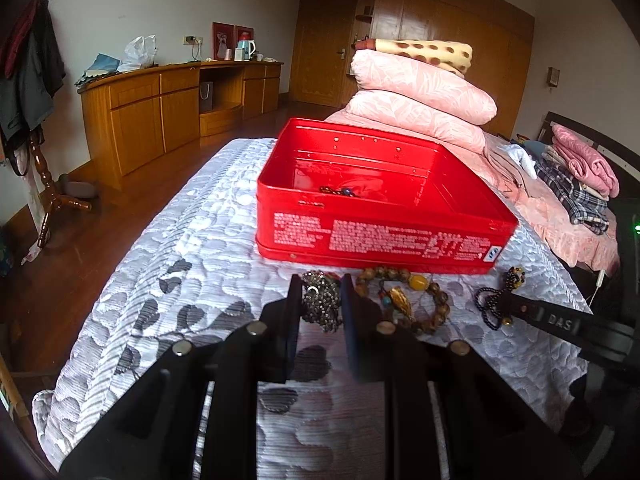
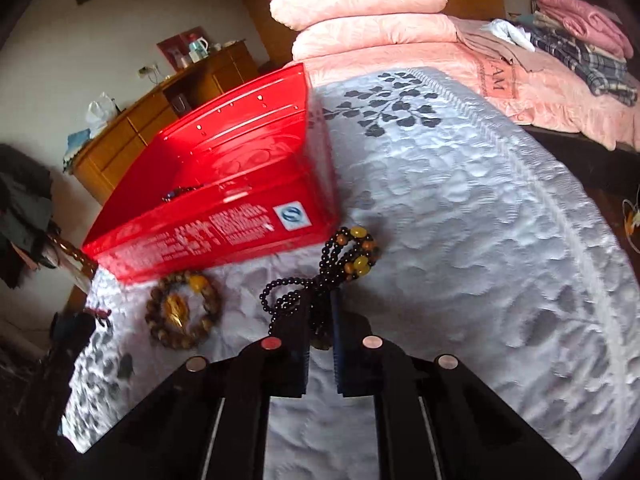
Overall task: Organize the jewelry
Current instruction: 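Grasp the black bead strand with amber beads with the right tool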
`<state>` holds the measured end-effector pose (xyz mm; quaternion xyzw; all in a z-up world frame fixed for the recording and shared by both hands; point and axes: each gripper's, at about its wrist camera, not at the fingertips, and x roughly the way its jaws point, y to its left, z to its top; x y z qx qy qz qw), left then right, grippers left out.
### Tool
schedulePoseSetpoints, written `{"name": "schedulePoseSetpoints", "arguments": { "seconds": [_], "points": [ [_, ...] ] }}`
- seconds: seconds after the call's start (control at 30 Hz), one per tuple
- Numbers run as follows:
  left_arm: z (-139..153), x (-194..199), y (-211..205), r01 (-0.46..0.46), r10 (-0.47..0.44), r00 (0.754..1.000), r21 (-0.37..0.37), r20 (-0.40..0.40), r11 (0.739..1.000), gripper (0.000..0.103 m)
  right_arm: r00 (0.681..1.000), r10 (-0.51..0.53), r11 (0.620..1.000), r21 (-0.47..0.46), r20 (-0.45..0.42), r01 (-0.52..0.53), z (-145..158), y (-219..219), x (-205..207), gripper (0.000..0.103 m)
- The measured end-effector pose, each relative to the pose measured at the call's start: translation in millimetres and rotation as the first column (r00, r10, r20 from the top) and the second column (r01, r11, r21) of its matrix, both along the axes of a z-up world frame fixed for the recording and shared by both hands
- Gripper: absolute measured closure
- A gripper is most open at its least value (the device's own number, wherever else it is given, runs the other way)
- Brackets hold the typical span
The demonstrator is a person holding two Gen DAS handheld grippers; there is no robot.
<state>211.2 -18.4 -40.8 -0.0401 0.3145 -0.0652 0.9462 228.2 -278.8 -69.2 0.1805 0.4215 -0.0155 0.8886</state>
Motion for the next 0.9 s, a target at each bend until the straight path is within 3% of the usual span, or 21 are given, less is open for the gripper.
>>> {"name": "schedulePoseSetpoints", "arguments": {
  "seconds": [0.1, 0.27, 0.37, 0.7, 0.83, 0.9],
  "points": [
    [-1.8, -2.2, -4.5, 0.013, -0.013, 1.0, 0.001, -0.006, 1.0, 0.085, 1.0, -0.019, 0.999, 0.027, -0.007, 0.019, 0.7, -7.1, -2.9, 0.089],
    [-0.6, -1.8, -8.5, 0.022, -0.022, 1.0, 0.011, -0.004, 1.0, 0.085, 0.998, -0.056, 0.994, 0.091, -0.007, 0.056, -0.4, -14.4, 2.5, 0.065],
    [-0.5, -2.3, -9.3, 0.021, -0.021, 1.0, 0.016, -0.002, 1.0, 0.085, 0.997, -0.071, 0.991, 0.116, -0.003, 0.071, -1.7, -15.0, 9.0, 0.063],
    [-3.2, 0.9, -6.3, 0.003, -0.003, 1.0, 0.011, -0.002, 1.0, 0.085, 0.997, -0.081, 0.997, -0.01, 0.009, 0.081, -1.8, -0.7, 15.1, 0.065],
    [-3.1, -0.1, -6.4, -0.001, 0.001, 1.0, 0.011, 0.0, 1.0, 0.085, 0.998, -0.061, 0.998, 0.001, 0.007, 0.061, -3.6, -0.8, 14.0, 0.088],
    [-2.7, -0.4, -6.6, -0.003, 0.003, 1.0, 0.015, 0.003, 1.0, 0.085, 0.999, -0.049, 0.999, -0.003, 0.008, 0.049, -3.6, -0.9, 12.0, 0.088]
  ]
}}
